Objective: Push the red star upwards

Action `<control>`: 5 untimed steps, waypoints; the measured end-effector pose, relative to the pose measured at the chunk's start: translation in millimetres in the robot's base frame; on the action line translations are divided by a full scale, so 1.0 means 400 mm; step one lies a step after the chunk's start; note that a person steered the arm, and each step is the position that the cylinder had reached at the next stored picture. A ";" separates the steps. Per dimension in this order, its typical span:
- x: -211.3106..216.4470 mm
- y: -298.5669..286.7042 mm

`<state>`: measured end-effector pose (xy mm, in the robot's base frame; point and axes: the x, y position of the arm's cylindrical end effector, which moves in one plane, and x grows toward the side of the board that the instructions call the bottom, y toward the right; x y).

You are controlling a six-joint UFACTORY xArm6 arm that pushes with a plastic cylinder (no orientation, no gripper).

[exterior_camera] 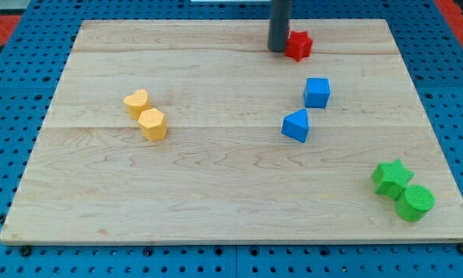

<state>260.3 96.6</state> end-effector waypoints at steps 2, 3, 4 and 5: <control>0.002 0.021; 0.039 0.000; 0.087 0.045; 0.098 0.142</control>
<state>299.6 153.4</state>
